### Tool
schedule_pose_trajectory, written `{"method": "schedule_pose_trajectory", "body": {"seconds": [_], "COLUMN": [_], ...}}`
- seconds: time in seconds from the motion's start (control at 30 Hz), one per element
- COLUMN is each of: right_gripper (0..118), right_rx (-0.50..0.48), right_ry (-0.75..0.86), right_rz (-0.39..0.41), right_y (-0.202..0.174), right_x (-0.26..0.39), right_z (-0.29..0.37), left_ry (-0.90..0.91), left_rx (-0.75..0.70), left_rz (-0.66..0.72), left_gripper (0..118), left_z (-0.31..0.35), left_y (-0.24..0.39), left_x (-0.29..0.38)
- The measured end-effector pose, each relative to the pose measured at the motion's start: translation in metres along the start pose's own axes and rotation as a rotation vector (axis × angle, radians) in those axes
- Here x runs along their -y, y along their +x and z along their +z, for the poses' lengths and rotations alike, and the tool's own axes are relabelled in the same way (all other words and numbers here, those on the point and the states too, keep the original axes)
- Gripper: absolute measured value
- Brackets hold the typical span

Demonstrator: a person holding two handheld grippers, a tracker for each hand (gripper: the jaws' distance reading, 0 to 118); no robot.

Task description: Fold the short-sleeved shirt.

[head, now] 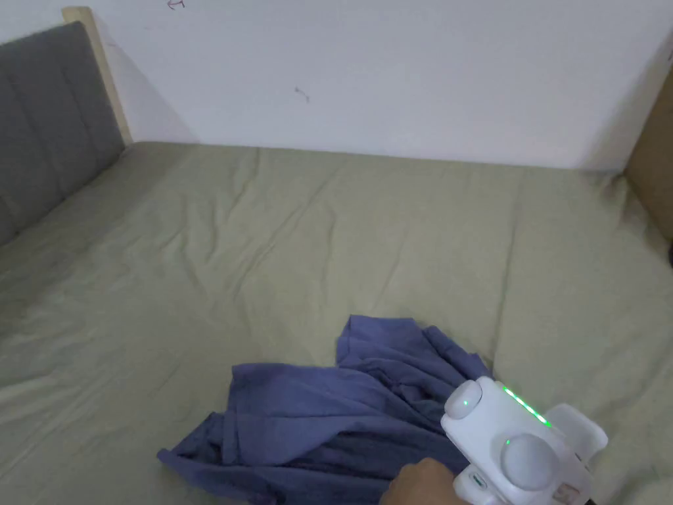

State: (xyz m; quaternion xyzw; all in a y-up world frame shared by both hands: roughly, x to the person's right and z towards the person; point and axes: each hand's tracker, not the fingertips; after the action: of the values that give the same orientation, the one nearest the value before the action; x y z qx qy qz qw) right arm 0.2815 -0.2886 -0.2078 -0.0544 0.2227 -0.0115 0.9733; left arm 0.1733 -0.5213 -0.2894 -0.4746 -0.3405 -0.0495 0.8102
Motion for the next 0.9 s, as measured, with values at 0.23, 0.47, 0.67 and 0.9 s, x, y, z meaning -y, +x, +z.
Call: {"method": "schedule_pose_trajectory", "body": {"seconds": [0.23, 0.47, 0.67, 0.9], "right_gripper": [0, 0, 0, 0], "right_rx": [0.020, 0.013, -0.008, -0.034], "right_ry": [-0.024, -0.028, -0.046, -0.084], "right_rz": [0.000, 0.016, 0.042, 0.054], "right_y": [0.006, -0.005, -0.016, -0.031], "right_x": [0.014, 0.015, 0.017, 0.043], "right_z": [0.005, 0.002, 0.000, 0.006], "left_ry": [-0.080, -0.014, 0.164, 0.570], "left_rx": [0.016, -0.068, 0.030, -0.583], "left_rz": [-0.025, -0.052, 0.215, 0.453], "left_gripper": [1, 66, 70, 70], "left_z": [-0.010, 0.017, 0.109, 0.287], "left_y": [0.030, 0.017, -0.029, -0.068], "left_x": [0.043, 0.036, 0.057, 0.167]}}
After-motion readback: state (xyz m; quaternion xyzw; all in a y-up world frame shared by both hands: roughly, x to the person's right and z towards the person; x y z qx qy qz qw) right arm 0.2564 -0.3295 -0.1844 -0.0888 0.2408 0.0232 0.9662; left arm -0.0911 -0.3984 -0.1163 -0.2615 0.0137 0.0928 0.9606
